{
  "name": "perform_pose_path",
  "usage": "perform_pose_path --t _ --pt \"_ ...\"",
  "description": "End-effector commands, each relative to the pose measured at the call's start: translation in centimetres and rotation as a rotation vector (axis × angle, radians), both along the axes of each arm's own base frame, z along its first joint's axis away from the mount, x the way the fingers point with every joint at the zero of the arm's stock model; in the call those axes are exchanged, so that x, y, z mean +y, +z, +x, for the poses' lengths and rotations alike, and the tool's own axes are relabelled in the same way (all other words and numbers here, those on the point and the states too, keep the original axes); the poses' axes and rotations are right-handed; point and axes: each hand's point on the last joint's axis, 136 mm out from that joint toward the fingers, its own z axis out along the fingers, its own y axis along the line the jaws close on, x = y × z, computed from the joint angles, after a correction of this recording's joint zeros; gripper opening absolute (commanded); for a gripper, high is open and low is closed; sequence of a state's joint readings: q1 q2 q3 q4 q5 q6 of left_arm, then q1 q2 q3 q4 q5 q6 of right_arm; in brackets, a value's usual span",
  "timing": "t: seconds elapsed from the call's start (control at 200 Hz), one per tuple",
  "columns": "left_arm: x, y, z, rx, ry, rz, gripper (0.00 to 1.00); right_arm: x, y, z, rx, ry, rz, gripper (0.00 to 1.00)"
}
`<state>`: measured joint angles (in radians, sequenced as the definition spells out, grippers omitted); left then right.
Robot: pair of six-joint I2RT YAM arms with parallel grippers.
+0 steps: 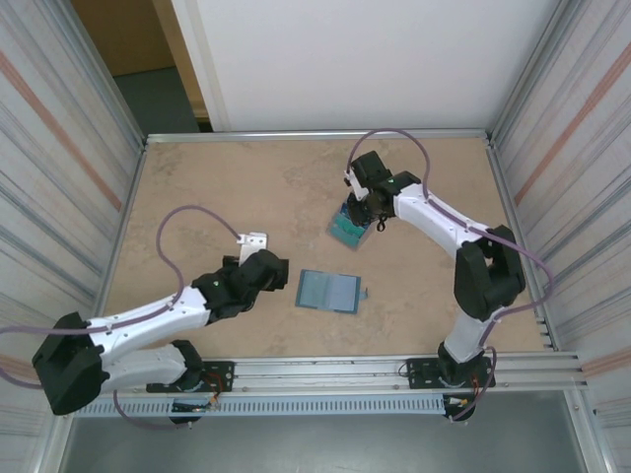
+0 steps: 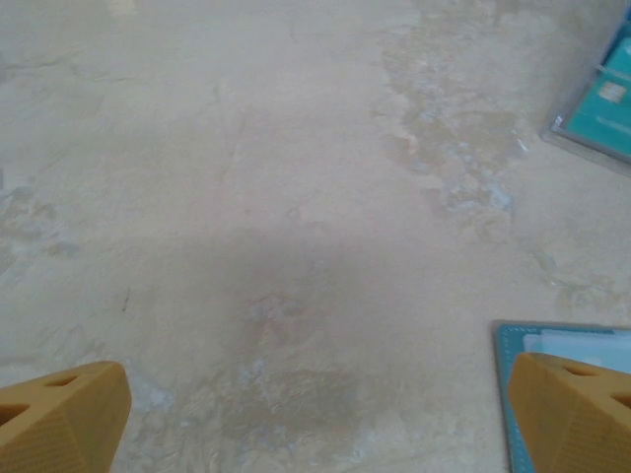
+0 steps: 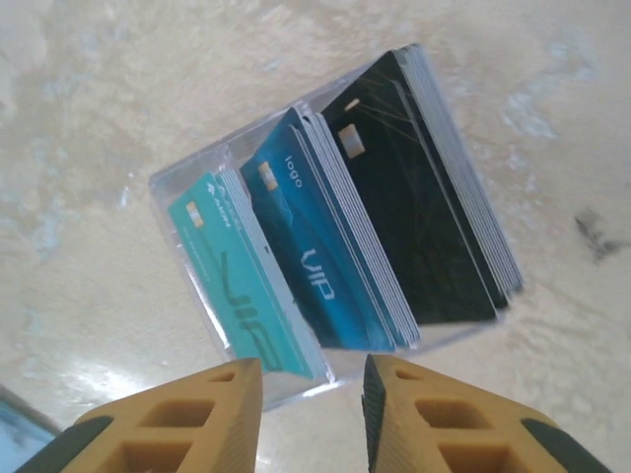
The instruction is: Take the credit cards out of the card holder
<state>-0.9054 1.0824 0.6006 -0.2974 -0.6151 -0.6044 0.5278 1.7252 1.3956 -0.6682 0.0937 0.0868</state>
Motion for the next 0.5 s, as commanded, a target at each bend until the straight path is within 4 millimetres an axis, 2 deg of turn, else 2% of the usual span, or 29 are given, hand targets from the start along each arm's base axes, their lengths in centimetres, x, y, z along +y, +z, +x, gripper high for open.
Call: perform_pose_path --t 0.0,0.145,0.341,0.496 --pt "1.9 0.3 0.3 -0.043 0.114 -0.106 0.99 0.1 0.8 -3.5 0.033 -0.175 0.046 0.37" --pt "3.8 -0.4 0.1 -0.056 0.175 -0.185 0.99 2.5 -0.1 -7.3 0.06 -0.212 0.065 0.44" --pt "6.0 -0.6 -0.4 -0.091 0.233 -0.213 0.99 6.0 -3.1 -11.8 0.121 -0.246 0.072 0.51" --pt "7.1 -0.8 -0.9 -0.104 0.259 -0.203 0.99 9.4 -5.3 -14.5 0.169 -0.215 0.072 0.55"
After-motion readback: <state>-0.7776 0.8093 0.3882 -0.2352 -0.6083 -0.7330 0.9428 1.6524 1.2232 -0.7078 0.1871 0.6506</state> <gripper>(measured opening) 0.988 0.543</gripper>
